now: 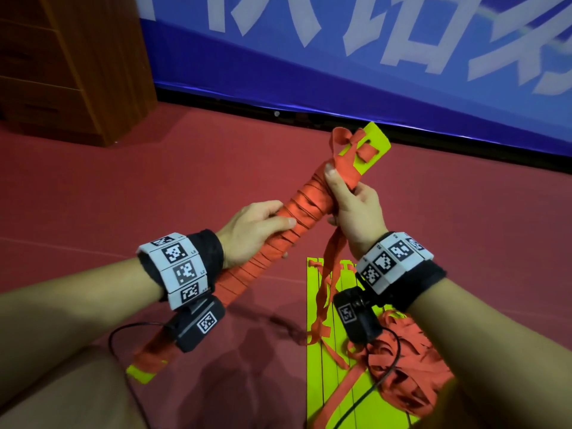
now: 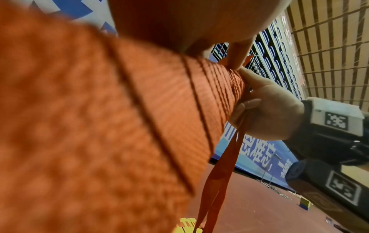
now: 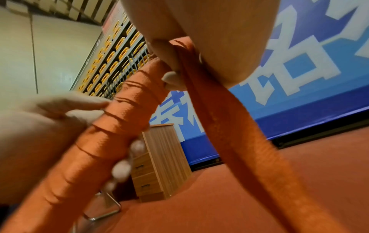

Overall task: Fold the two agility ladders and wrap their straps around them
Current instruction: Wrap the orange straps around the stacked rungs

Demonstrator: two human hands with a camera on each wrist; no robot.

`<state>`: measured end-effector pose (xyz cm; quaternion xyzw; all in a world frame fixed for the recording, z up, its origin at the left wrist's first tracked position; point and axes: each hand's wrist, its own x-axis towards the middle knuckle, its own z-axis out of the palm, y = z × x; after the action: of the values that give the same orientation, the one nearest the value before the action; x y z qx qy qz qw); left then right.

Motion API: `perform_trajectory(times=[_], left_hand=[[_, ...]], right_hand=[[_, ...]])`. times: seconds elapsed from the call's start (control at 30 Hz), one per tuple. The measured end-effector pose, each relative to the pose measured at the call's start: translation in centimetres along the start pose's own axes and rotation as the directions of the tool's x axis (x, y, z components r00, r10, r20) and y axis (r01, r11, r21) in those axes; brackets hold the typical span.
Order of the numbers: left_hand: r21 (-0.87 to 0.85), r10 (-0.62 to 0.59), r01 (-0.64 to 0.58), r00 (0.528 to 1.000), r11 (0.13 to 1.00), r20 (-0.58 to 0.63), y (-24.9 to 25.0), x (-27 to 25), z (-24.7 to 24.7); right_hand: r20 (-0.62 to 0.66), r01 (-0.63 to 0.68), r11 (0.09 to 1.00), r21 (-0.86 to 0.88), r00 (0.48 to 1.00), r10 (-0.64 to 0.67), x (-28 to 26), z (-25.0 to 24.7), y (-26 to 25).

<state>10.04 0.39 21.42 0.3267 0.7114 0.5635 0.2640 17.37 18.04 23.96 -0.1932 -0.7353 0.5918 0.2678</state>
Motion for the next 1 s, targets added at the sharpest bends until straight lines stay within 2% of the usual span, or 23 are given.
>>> perform_trajectory(times=[0.1,0.23,0.37,0.5,0.57,0.7,1.0], left_hand=[[0.231,0.054,-0.041,0.997,0.972,-0.051,-0.1,-0.2,0.4],[0.593,0.245,-0.099,0.954,0.799,-0.172,-0.6,-0.5,0.9],[0.751,0.39,-0.11,0.897,0.651,-0.207,-0.7,-0.4,1.0],[0.767,0.505,-0.161,0.831,0.621,-0.235,-0.2,-0.1,0.5],[0.755,0.525,-0.182,0.816,0.63,-0.242,-0.4,-0.1,0.3],[0.686,0.517,-0.209,0.81,0.697,-0.277,-0.9,-0.1,-0.3],[0.57,0.503,-0.263,0.805,0.778,-0.315,-1.2,-0.1,-0.4]], right_hand=[[-0.022,0.025,1.0,0.011,0.999,-0.024,-0.3,0.6,-0.4],[-0.067,-0.004,1.0,0.02,0.998,0.006,-0.4,0.8,-0.1],[-0.146,-0.082,0.993,0.084,0.985,0.093,-0.2,0.8,-0.1],[-0.132,-0.128,0.98,0.152,0.98,0.148,0.2,0.9,0.1],[-0.107,-0.101,0.989,0.108,0.988,0.113,0.3,0.7,0.3],[-0.005,0.02,1.0,-0.004,1.0,-0.02,0.2,0.1,0.5],[0.08,0.162,0.984,-0.074,0.984,-0.156,-0.2,-0.8,-0.1]])
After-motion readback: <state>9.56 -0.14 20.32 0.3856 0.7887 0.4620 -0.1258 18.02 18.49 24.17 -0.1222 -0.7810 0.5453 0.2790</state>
